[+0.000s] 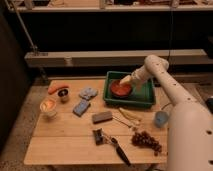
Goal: Stack bowls into tray
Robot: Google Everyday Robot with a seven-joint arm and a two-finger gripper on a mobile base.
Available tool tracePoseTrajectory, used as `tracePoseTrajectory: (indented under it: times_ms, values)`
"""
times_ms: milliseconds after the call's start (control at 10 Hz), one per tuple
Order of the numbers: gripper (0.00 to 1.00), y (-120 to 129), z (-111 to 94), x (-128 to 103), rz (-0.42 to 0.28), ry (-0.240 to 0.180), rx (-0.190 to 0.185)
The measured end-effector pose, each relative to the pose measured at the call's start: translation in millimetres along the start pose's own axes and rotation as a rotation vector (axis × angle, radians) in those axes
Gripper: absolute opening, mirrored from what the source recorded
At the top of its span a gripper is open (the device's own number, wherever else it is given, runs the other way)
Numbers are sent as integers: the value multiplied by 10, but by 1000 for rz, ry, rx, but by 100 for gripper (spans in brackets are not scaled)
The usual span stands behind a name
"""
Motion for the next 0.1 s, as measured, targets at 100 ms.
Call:
tracePoseTrajectory:
  times_ms: [100]
  values:
    - [80,10,-5,0,0,1,-1]
